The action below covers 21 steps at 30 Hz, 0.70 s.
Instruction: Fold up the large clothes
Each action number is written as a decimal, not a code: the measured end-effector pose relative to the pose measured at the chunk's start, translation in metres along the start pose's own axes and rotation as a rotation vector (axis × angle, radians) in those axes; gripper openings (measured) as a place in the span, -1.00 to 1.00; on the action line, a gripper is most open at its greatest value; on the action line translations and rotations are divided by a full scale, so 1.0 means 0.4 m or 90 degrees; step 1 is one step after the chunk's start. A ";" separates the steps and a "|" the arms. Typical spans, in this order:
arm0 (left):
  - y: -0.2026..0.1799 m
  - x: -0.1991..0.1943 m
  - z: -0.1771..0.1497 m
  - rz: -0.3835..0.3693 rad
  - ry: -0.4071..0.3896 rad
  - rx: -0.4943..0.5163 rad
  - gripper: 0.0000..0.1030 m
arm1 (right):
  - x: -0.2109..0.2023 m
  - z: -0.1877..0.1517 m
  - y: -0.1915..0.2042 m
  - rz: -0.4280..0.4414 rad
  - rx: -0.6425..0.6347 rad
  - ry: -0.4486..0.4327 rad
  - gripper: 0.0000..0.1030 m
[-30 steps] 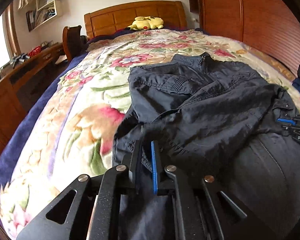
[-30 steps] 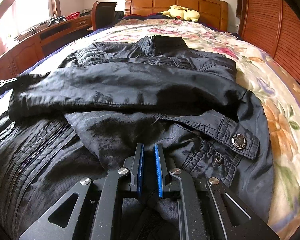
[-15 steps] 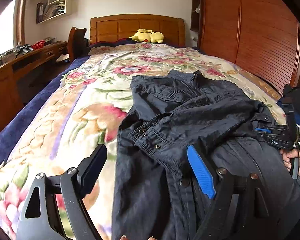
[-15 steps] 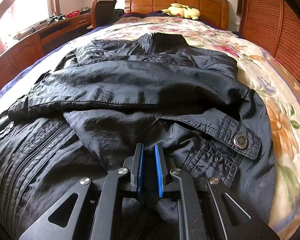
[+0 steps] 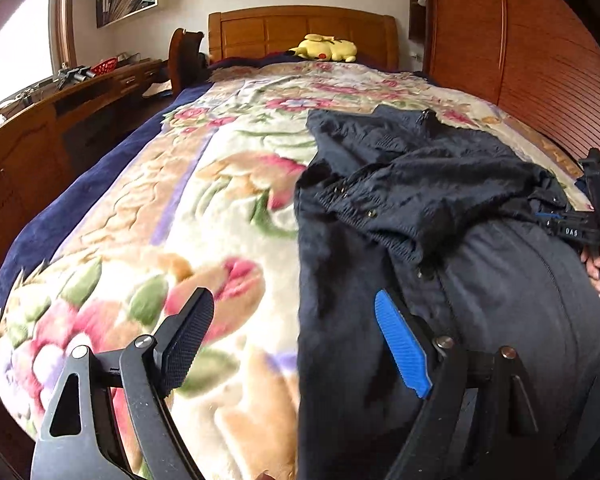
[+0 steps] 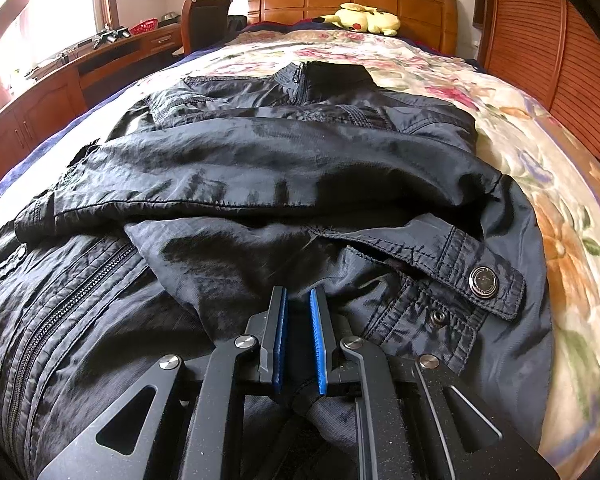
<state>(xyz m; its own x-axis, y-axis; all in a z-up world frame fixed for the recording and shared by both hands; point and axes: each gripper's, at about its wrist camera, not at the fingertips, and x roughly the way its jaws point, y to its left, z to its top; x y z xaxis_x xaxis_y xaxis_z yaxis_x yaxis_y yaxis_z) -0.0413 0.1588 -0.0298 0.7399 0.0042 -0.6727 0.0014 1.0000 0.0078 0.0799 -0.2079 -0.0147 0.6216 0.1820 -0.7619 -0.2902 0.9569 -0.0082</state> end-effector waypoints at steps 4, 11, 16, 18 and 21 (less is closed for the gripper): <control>0.008 -0.007 -0.026 0.003 0.007 -0.007 0.62 | -0.006 0.000 -0.009 0.007 0.004 -0.002 -0.75; 0.014 -0.012 -0.073 0.009 0.022 -0.011 0.62 | -0.104 -0.054 -0.012 0.018 -0.012 -0.010 0.21; 0.013 -0.018 -0.085 0.010 0.023 -0.007 0.62 | -0.174 -0.125 -0.021 -0.022 -0.055 -0.014 0.39; 0.012 -0.019 -0.090 0.010 0.023 -0.005 0.62 | -0.206 -0.151 -0.043 -0.007 -0.031 -0.020 0.39; 0.015 -0.021 -0.094 0.008 0.026 -0.008 0.62 | -0.257 -0.191 -0.075 -0.019 -0.002 -0.031 0.39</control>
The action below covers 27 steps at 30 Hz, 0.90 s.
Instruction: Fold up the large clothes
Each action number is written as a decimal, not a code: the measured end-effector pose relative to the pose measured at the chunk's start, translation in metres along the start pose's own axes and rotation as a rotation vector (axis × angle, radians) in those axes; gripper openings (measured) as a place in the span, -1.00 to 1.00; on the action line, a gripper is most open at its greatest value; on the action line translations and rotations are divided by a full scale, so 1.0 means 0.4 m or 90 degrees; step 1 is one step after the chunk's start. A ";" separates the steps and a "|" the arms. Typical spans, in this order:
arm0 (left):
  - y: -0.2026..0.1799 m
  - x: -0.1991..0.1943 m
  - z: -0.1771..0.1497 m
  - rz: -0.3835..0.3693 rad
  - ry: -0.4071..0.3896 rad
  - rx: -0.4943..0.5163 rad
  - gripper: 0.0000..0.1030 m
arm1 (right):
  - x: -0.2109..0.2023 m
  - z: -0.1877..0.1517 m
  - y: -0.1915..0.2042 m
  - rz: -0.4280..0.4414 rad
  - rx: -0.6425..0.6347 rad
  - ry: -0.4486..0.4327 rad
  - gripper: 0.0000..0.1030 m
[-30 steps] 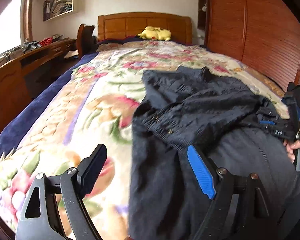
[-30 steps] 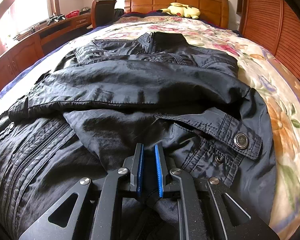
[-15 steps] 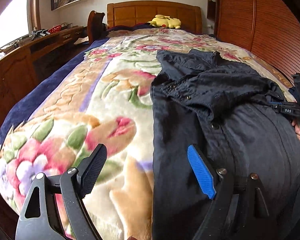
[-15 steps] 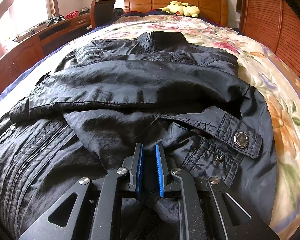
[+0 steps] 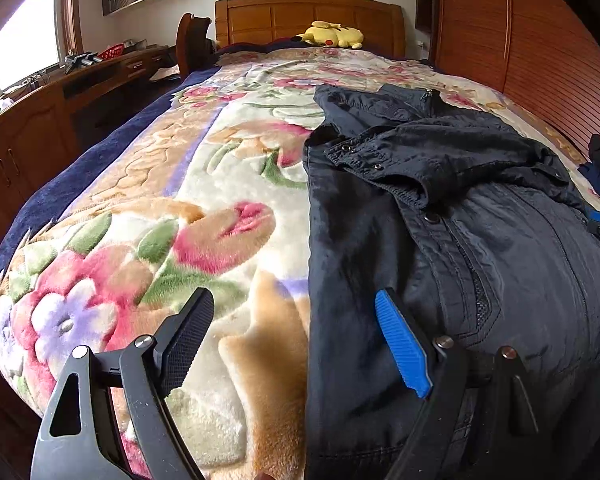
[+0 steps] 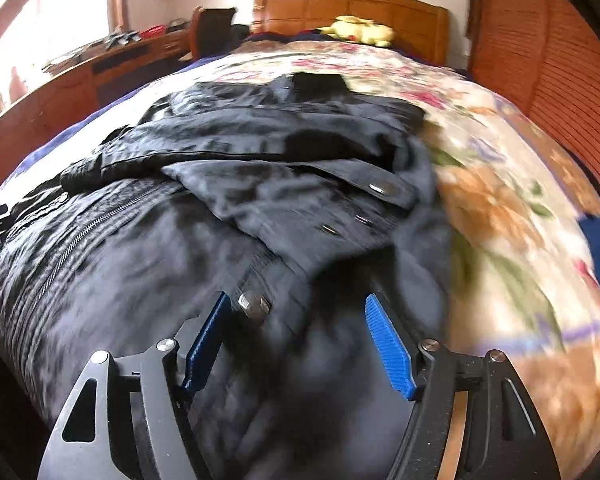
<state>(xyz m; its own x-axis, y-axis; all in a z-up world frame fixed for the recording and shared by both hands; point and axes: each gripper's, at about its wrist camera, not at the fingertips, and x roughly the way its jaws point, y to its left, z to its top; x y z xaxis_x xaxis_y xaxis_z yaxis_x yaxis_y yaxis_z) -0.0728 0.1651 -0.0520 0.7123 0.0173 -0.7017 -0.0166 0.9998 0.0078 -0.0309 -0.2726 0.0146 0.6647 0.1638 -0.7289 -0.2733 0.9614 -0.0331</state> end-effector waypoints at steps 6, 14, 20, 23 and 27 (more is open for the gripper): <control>-0.002 -0.005 -0.006 -0.007 -0.001 0.004 0.62 | -0.089 -0.063 -0.020 -0.044 0.013 -0.004 0.39; -0.010 -0.040 -0.039 -0.027 -0.012 0.019 0.59 | -0.155 -0.119 0.007 -0.049 0.024 -0.006 0.39; -0.003 -0.061 -0.060 -0.055 -0.015 0.028 0.20 | -0.169 -0.146 0.020 -0.038 0.014 0.009 0.39; -0.002 -0.063 -0.068 -0.059 -0.012 0.028 0.17 | -0.163 -0.157 0.026 -0.033 0.011 0.016 0.39; -0.004 -0.066 -0.075 -0.055 -0.009 0.026 0.16 | -0.162 -0.159 0.027 -0.022 0.016 0.017 0.39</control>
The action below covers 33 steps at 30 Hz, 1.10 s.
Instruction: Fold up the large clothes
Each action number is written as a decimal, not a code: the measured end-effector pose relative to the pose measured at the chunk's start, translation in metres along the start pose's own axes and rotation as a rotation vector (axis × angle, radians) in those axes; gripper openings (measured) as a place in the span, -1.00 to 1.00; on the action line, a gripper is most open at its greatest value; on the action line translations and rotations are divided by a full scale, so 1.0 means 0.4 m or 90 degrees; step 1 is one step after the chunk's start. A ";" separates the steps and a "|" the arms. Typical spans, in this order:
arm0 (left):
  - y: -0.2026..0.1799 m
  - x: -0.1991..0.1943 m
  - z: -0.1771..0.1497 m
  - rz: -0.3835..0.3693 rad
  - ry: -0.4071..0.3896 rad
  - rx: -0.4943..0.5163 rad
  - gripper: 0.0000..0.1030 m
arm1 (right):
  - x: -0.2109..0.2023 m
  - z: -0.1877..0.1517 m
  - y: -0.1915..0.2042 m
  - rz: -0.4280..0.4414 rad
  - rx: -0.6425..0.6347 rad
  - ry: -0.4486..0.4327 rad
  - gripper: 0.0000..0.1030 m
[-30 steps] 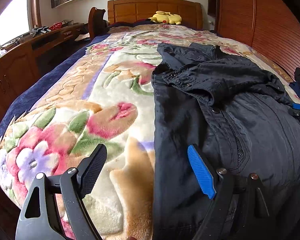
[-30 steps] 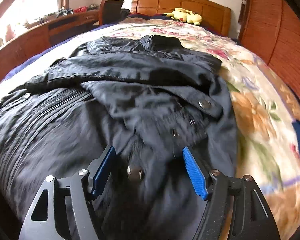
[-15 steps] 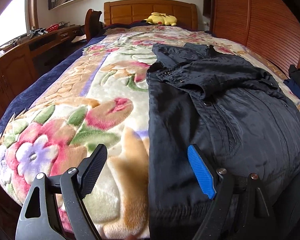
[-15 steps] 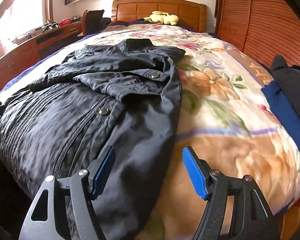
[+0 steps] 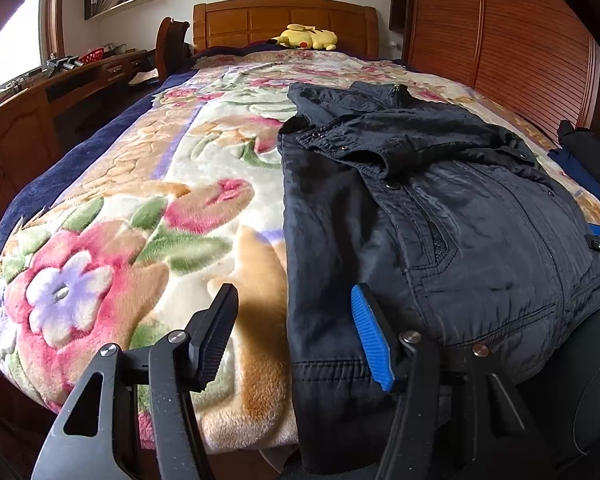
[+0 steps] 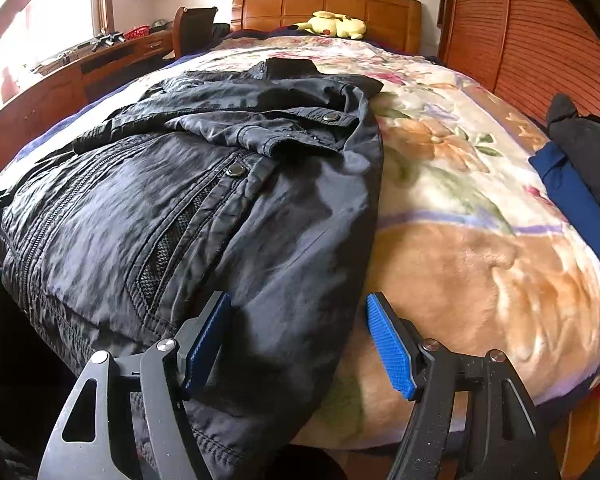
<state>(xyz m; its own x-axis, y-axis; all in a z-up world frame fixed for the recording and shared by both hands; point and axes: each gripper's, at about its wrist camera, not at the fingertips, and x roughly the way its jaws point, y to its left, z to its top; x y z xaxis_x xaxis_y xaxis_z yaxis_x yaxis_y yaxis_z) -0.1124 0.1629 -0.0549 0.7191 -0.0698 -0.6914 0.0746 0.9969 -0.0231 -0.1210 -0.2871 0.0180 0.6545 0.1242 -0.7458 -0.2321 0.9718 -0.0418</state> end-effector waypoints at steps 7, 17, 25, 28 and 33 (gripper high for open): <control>-0.002 0.000 -0.009 -0.014 0.000 -0.005 -0.06 | 0.003 -0.012 0.017 0.021 -0.008 0.003 0.36; -0.036 -0.023 0.012 -0.015 0.004 0.008 -0.84 | -0.015 0.010 0.044 0.013 -0.042 -0.012 -0.78; -0.087 -0.088 0.035 0.006 -0.025 0.042 -0.86 | -0.115 0.033 0.065 -0.023 -0.066 -0.091 -0.87; -0.108 -0.119 0.047 0.011 -0.042 0.058 -0.87 | -0.141 0.028 0.064 -0.021 -0.063 -0.109 -0.88; -0.131 -0.165 0.068 0.030 -0.074 0.072 -0.87 | -0.173 0.013 0.051 -0.018 -0.056 -0.133 -0.89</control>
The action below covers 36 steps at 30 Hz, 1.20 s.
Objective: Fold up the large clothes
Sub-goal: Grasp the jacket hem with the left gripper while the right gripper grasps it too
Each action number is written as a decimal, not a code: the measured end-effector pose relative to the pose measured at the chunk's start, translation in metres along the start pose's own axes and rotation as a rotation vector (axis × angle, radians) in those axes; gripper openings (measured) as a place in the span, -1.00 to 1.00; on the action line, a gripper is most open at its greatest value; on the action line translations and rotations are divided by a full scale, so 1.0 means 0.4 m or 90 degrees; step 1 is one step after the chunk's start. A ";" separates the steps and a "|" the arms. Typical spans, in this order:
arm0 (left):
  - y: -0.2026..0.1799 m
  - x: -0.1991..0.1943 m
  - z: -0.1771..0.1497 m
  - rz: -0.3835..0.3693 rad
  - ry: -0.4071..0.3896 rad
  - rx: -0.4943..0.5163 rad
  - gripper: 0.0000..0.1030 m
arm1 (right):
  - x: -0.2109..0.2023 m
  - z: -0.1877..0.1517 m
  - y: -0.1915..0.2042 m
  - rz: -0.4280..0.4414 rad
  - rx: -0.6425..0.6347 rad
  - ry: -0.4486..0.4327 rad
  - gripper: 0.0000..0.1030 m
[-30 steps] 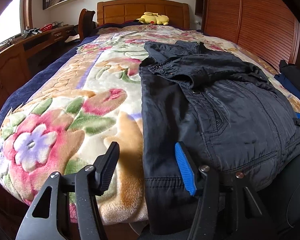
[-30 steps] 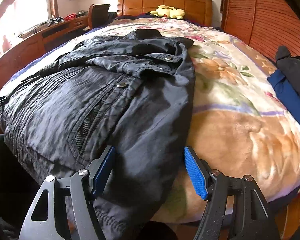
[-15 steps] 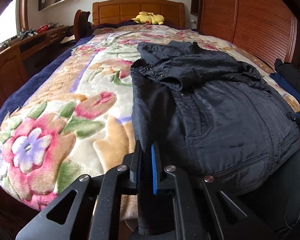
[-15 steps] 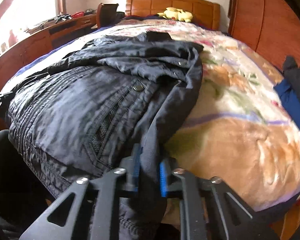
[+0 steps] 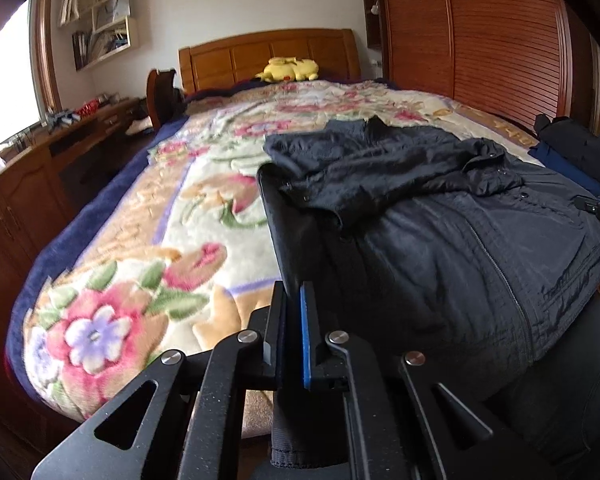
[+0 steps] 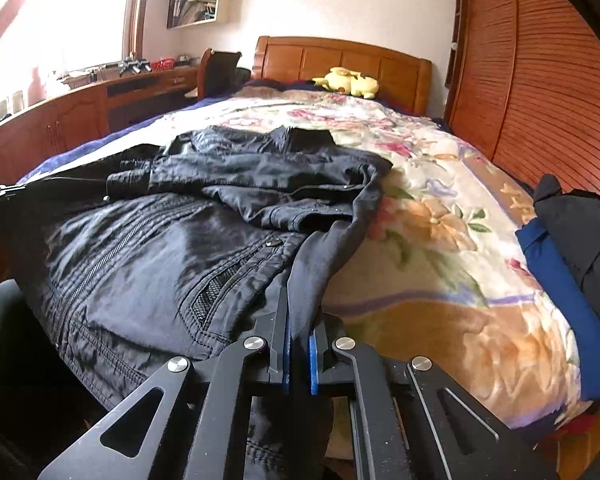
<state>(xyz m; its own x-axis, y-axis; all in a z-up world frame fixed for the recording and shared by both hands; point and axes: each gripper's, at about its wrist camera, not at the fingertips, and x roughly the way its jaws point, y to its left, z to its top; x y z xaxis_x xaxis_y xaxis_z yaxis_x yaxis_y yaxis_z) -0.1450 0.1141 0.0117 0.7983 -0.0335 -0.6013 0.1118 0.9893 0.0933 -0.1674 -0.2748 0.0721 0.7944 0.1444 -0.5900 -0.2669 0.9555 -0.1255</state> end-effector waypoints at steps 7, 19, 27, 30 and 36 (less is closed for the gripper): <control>-0.011 -0.066 0.039 -0.005 -0.058 0.002 -0.88 | -0.053 0.000 -0.023 0.001 0.018 -0.041 -0.89; -0.007 -0.190 0.121 -0.013 -0.165 0.008 -0.90 | -0.160 0.027 -0.033 -0.008 0.019 -0.114 -0.90; 0.024 -0.229 0.197 -0.004 -0.235 0.011 -1.00 | -0.212 0.088 -0.074 -0.008 0.019 -0.166 -0.91; 0.041 -0.174 0.200 0.004 -0.211 0.008 -1.00 | -0.161 0.103 -0.075 -0.018 0.012 -0.155 -0.91; 0.070 -0.002 0.119 -0.024 -0.066 -0.005 -0.90 | -0.110 0.112 -0.058 -0.018 -0.005 -0.139 -0.91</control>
<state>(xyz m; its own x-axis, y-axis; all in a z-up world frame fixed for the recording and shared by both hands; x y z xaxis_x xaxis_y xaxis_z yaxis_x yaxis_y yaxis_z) -0.1142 0.1353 0.0527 0.8505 -0.0840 -0.5192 0.1383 0.9882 0.0665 -0.1716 -0.2917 0.1366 0.9004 0.1709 -0.4001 -0.2468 0.9580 -0.1460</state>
